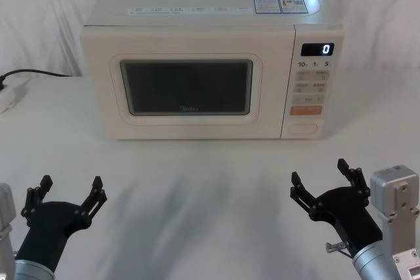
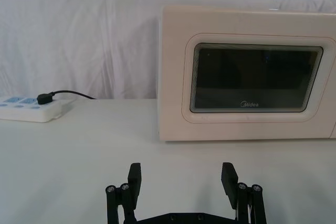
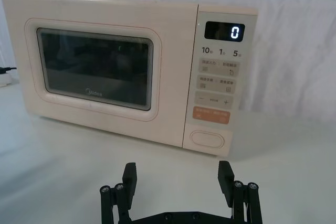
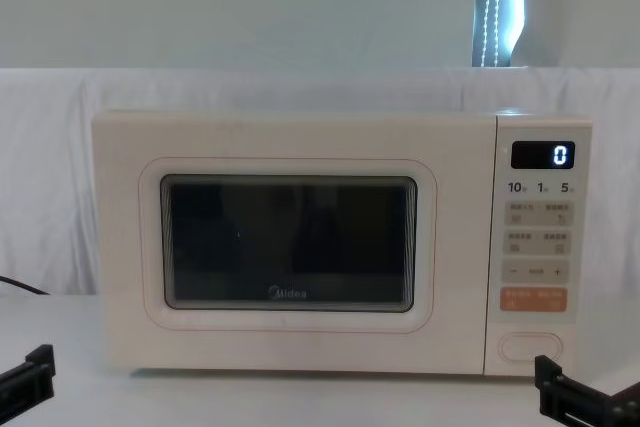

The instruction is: Press the button to open the microwave door with one hand; close the microwave door with the other hand.

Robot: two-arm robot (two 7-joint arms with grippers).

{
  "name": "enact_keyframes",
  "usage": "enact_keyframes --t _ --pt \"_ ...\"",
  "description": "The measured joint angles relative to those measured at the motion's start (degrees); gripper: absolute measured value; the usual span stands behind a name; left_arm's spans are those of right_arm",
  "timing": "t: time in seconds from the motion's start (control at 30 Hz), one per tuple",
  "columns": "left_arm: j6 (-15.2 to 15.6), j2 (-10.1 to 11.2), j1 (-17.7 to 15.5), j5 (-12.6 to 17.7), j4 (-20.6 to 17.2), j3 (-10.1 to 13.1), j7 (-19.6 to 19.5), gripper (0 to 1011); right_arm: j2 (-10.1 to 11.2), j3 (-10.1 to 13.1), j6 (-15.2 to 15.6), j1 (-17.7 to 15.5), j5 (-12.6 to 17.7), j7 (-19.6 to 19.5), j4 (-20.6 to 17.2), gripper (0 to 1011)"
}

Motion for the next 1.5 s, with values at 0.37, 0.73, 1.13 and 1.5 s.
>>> enact_keyframes --t 0.37,0.73,1.13,1.5 --pt "0.0 0.0 0.0 0.0 0.0 0.0 0.0 1001 0.0 0.0 0.0 0.0 0.0 0.0 0.0 1002" --pt "0.0 0.0 0.0 0.0 0.0 0.0 0.0 1001 0.0 0.0 0.0 0.0 0.0 0.0 0.0 1002" --pt "0.0 0.0 0.0 0.0 0.0 0.0 0.0 1001 0.0 0.0 0.0 0.0 0.0 0.0 0.0 1002" --pt "0.0 0.0 0.0 0.0 0.0 0.0 0.0 1001 0.0 0.0 0.0 0.0 0.0 0.0 0.0 1002"
